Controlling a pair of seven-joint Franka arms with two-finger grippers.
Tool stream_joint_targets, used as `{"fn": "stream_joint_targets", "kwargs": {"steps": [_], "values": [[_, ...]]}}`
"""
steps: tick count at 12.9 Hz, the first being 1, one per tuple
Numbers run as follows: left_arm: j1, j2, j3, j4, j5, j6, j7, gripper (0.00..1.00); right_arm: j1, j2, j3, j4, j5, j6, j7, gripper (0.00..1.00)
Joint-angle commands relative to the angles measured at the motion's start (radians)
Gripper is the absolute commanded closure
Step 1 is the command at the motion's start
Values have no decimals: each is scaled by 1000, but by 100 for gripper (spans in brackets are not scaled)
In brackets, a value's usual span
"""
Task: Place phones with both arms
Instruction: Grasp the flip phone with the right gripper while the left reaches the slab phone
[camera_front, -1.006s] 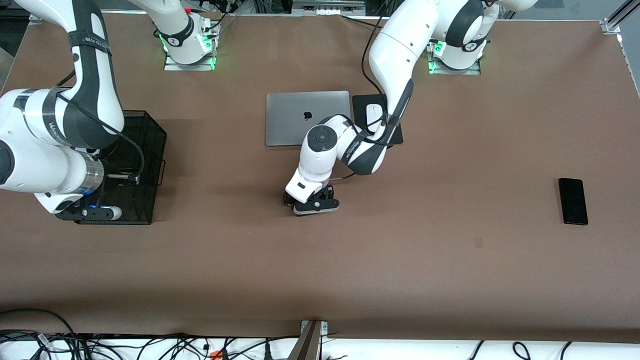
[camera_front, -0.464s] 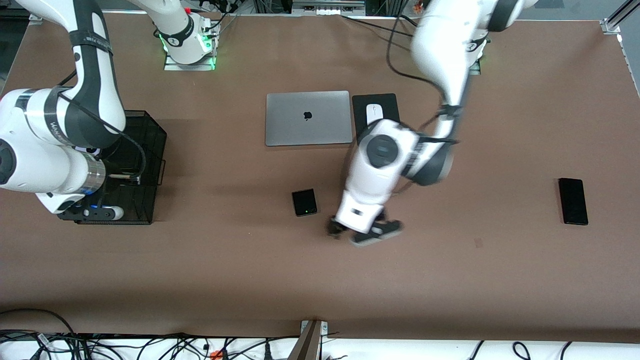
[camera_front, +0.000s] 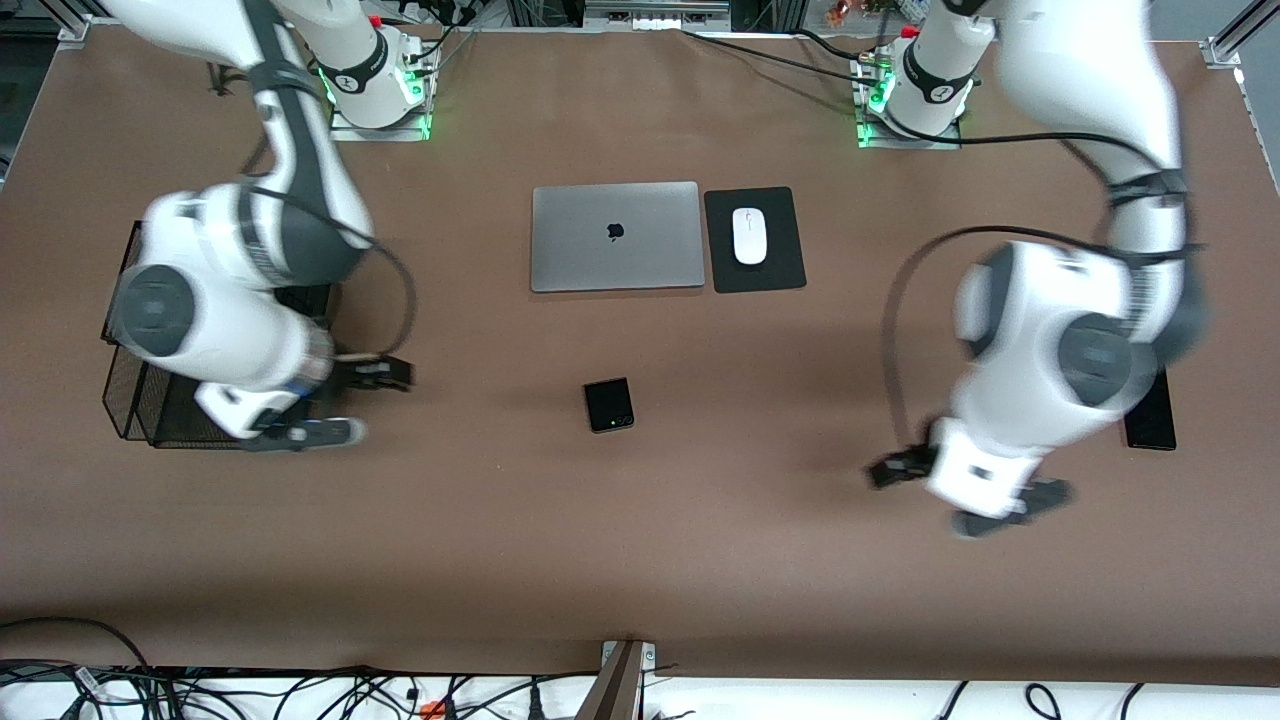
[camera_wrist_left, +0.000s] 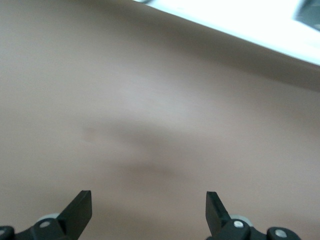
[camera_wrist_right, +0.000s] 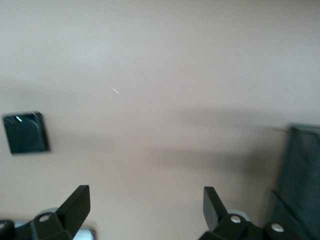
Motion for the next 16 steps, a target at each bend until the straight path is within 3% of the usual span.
{"fn": "stream_joint_targets", "kwargs": {"steps": [1, 4, 9, 13, 16], "values": [[144, -60, -21, -90, -18, -32, 267, 0, 74, 127, 21, 96, 8, 100, 83, 0], [313, -78, -20, -140, -18, -26, 542, 0, 126, 279, 53, 228, 8, 159, 218, 0], [537, -7, -21, -157, -18, 16, 892, 0, 229, 404, 65, 230, -7, 322, 302, 0], [603, 69, -21, -171, 34, 139, 960, 0, 264, 441, 67, 228, -4, 364, 313, 0], [608, 96, -24, -283, 45, 273, 962, 0, 284, 456, 67, 228, -6, 370, 327, 0]]}}
